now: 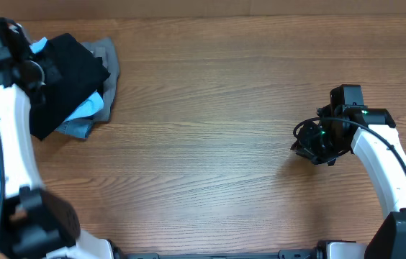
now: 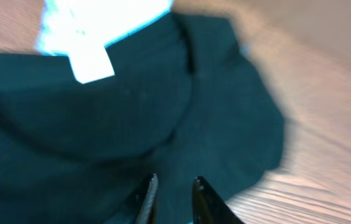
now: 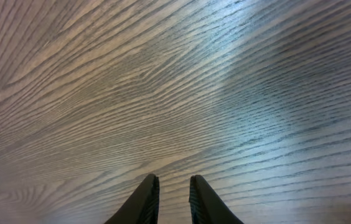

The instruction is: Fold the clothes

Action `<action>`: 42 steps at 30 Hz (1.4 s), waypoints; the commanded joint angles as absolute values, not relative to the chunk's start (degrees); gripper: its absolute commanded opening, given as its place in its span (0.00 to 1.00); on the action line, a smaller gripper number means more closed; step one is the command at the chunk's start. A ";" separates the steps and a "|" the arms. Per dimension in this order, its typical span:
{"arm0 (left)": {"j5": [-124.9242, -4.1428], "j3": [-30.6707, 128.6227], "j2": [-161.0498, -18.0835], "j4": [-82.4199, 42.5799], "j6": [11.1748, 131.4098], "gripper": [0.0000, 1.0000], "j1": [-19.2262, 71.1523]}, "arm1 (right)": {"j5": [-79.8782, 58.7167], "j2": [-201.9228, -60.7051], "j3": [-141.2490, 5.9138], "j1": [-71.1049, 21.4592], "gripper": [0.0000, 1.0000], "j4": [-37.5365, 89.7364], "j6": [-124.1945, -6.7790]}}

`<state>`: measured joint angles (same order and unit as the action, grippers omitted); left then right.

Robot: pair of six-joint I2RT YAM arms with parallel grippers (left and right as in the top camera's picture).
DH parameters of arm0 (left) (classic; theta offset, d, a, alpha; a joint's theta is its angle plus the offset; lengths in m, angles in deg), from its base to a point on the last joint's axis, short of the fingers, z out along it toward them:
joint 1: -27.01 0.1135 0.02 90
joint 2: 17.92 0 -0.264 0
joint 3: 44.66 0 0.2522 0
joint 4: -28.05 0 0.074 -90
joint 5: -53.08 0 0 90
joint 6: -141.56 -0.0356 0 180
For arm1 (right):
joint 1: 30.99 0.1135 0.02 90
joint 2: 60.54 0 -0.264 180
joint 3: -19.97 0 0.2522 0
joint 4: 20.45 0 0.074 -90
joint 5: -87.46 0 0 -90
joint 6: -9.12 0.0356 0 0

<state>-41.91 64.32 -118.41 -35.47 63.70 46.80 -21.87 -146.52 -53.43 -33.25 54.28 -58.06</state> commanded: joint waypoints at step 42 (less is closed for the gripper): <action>-36.45 81.02 -96.97 -72.85 66.82 1.00 15.20 | -22.79 -106.95 -72.81 -33.69 1.00 57.17 -68.72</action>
<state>-36.64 80.93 -96.29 -73.09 65.42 15.46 -22.18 -107.15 -72.38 -33.58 56.54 -68.85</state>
